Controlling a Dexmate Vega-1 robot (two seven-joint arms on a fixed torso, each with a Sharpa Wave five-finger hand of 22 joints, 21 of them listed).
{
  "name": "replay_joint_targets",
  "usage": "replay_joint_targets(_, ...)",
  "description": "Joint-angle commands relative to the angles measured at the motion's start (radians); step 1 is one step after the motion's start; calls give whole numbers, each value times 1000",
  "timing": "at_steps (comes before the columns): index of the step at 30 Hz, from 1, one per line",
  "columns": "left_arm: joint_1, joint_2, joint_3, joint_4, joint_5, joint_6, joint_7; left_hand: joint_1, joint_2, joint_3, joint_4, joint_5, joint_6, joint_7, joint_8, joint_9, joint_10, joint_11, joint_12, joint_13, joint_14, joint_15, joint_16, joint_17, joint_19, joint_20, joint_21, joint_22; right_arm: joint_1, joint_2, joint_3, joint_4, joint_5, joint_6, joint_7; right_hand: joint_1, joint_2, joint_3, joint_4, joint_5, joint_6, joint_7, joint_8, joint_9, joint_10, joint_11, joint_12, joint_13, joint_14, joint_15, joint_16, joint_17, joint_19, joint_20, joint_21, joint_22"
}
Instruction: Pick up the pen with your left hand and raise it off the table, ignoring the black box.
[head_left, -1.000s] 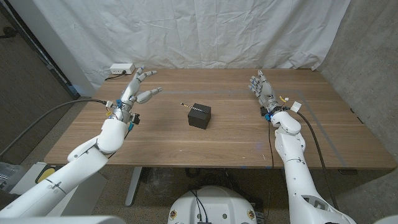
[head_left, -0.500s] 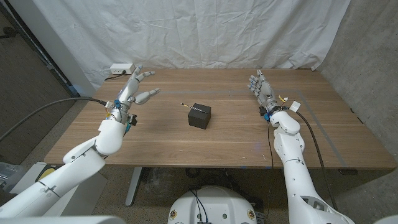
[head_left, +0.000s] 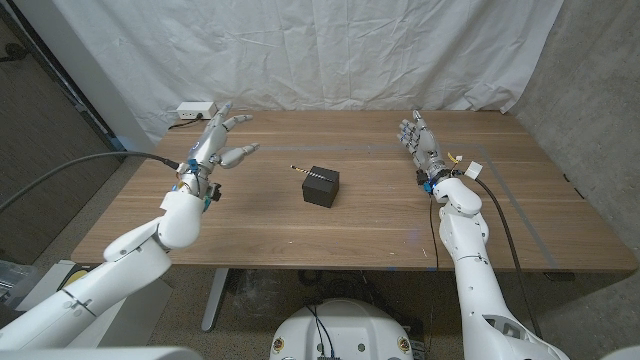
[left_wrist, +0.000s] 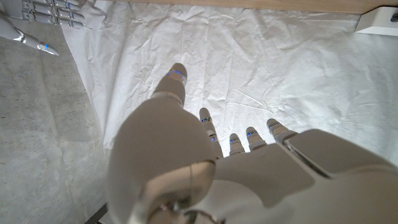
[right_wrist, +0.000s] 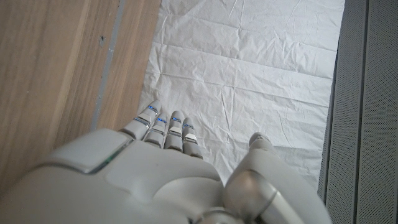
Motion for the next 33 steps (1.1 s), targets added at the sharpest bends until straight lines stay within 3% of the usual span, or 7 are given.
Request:
replay_joint_targets(1,-18,16,42,-28,106,75,28,16,2,-4,0,1,8,1,-2,5,-25,-6,0,3,-1,-9,4,1,-5,-5,5,3,-3,0,4,-4,8,-2,4,4,11,-1,-6,5,9,1,3,6,11,2,7,3,9,-3,6,2,9,-1,0,4)
replay_joint_targets(17,-35,79,97,-130,230,241,-45,17,0,-13,4,2,12,-15,-9,6,-29,-17,-1,3,-19,-24,0,3,-13,-5,4,4,24,1,19,43,33,15,29,4,12,-3,-7,5,11,0,3,6,14,2,7,4,11,-3,6,2,12,-1,0,4)
replay_joint_targets(33,-3,122,97,-207,293,346,-79,21,-2,-20,6,4,21,-21,-12,6,-29,-18,-1,3,-23,-26,2,4,-15,-7,5,4,38,10,25,57,47,35,35,4,13,-5,-8,5,28,-4,8,6,29,0,12,4,23,-6,9,3,21,-4,3,4)
